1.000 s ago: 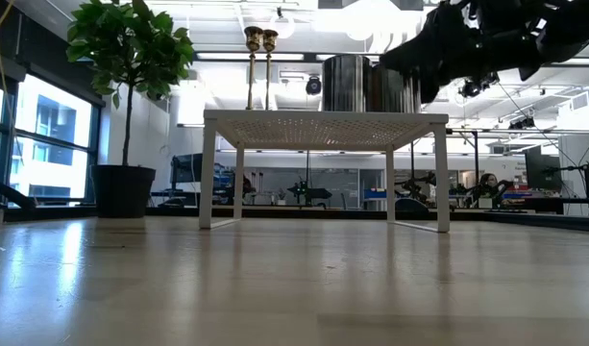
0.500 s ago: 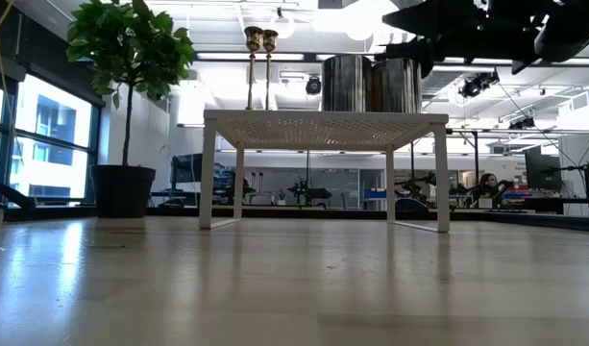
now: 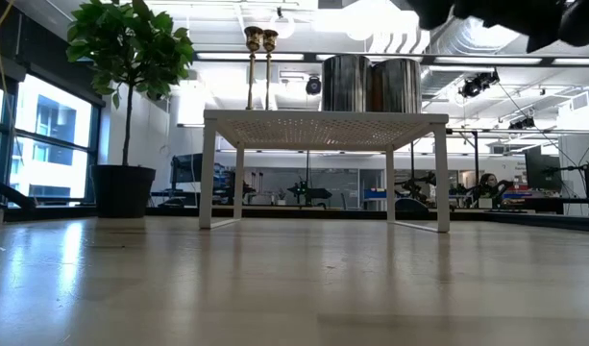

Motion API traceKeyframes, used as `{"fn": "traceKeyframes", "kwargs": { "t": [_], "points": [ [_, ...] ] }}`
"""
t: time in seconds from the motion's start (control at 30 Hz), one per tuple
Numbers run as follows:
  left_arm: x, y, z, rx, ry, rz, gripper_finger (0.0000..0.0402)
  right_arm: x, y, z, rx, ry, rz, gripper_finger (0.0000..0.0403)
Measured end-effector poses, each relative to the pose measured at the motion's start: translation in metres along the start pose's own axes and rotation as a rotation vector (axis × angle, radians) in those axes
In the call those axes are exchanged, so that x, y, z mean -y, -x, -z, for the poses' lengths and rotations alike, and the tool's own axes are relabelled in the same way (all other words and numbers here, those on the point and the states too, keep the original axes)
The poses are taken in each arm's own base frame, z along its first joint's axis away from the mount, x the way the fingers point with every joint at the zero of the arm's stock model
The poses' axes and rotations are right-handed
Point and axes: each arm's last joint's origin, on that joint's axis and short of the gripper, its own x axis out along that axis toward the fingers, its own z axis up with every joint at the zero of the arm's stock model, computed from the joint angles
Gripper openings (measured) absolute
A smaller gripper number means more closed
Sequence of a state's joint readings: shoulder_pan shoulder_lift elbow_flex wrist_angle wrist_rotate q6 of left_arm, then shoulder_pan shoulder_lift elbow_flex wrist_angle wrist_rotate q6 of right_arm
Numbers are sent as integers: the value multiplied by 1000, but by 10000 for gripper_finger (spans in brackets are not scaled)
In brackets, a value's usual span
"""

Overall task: Pick & Place candle stick holders
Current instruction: Put the gold holder on the shelf

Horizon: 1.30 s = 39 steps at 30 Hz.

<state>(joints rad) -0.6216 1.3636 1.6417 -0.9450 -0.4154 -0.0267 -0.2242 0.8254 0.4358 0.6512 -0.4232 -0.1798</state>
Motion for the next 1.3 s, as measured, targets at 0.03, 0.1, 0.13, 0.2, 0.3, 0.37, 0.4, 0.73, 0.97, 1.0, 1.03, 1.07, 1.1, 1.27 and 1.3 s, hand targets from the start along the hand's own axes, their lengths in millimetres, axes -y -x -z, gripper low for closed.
{"fn": "traceKeyframes", "kwargs": {
  "t": [0.03, 0.1, 0.13, 0.2, 0.3, 0.37, 0.4, 0.73, 0.97, 1.0, 1.03, 1.07, 1.1, 1.27, 1.3],
  "points": [
    [0, -1, 0, -2, 5, 3, 397, -5, 0, -2, 2, -3, -24, 400],
    [2, -4, 0, -11, 17, 14, 397, -17, -2, -4, -5, -24, -72, 400],
    [3, -6, 0, -15, 25, 16, 397, -22, -2, -4, -17, -39, -97, 400],
    [6, -12, 0, -30, 37, 17, 397, -33, -2, -4, -47, -70, -144, 400],
    [11, -23, 0, -50, 60, 12, 397, -49, -2, -2, -114, -114, -181, 400],
    [14, -31, -2, -49, 87, -2, 397, -59, 0, -1, -155, -113, -202, 400],
    [15, -35, -4, -35, 101, -13, 397, -64, 1, 0, -178, -113, -214, 400],
    [27, -81, -23, 101, 110, -101, 397, -98, 26, -4, -326, -366, -538, 400],
    [10, -105, -28, 141, 218, -179, 397, -119, 38, -8, -422, -466, -581, 400],
    [9, -110, -29, 153, 243, -184, 397, -122, 39, -8, -440, -473, -571, 400],
    [8, -114, -30, 167, 268, -195, 397, -124, 41, -8, -461, -481, -550, 400],
    [7, -118, -30, 173, 283, -216, 397, -127, 42, -8, -479, -493, -518, 400],
    [8, -122, -29, 174, 299, -236, 397, -129, 44, -8, -500, -506, -477, 400],
    [13, -142, -22, 128, 331, -296, 397, -145, 54, -9, -560, -518, -463, 400],
    [15, -147, -20, 117, 336, -292, 397, -149, 57, -11, -560, -516, -499, 400]
  ]
}}
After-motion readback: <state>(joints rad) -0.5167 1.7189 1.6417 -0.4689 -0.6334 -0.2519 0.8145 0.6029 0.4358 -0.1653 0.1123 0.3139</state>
